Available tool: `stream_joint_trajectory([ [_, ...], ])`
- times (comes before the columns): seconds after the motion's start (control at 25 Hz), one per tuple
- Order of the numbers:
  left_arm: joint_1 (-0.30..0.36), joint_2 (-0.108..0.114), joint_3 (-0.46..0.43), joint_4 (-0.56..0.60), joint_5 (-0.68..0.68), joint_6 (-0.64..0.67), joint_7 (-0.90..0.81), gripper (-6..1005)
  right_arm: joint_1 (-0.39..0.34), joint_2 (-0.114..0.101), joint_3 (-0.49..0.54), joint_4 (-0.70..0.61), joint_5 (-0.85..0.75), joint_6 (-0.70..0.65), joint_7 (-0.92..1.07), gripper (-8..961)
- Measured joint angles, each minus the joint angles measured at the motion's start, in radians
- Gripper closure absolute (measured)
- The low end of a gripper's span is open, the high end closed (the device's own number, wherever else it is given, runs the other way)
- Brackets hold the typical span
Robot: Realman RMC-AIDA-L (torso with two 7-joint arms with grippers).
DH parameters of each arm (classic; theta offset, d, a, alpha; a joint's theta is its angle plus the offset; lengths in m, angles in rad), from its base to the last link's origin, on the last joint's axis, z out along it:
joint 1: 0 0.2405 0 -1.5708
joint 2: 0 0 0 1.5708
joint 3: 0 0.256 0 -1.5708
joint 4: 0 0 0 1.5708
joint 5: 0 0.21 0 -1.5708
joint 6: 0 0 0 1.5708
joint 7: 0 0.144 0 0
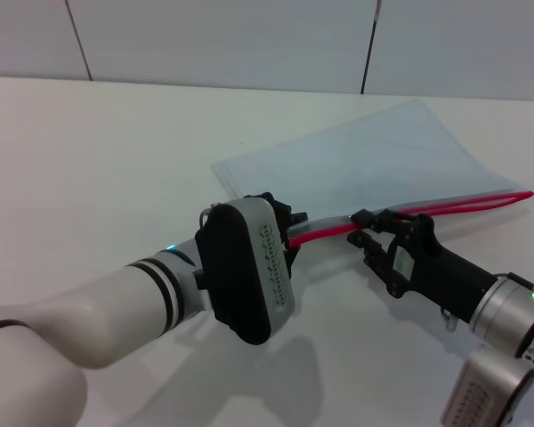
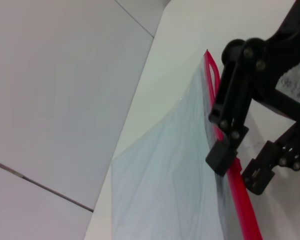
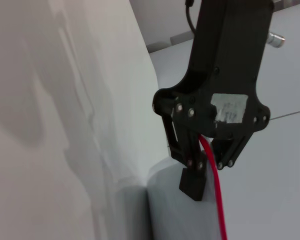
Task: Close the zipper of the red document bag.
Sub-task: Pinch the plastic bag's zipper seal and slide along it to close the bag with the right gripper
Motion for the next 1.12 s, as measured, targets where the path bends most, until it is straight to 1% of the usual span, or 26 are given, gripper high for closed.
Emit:
stream_joint_trajectory([
  [0.08, 0.000, 0.000, 0.000, -0.001, 0.000, 0.000, 0.000, 944, 0.003, 0.000, 0.001, 0.006, 0.000, 0.010, 0.000, 615],
  [0.32, -0.003, -0.002, 0.000, -0.003, 0.000, 0.000, 0.000, 944, 0.005, 0.000, 0.001, 0.013, 0.000, 0.012, -0.001, 749],
  [0.56, -0.005, -0.003, 0.002, -0.004, 0.000, 0.000, 0.000, 944, 0.006, 0.000, 0.003, 0.014, 0.001, 0.015, -0.002, 780],
  [0.76, -0.006, 0.000, 0.008, -0.004, 0.000, 0.001, 0.000, 944, 0.011, 0.000, 0.005, 0.016, 0.001, 0.044, -0.002, 806],
  [0.84, -0.006, 0.000, 0.008, -0.004, 0.000, 0.002, 0.000, 944, 0.012, 0.000, 0.005, 0.017, 0.001, 0.048, -0.005, 866],
  [1.12, -0.006, 0.000, 0.008, -0.005, 0.000, 0.004, 0.000, 944, 0.005, 0.000, 0.040, 0.035, 0.002, 0.049, -0.062, 885],
])
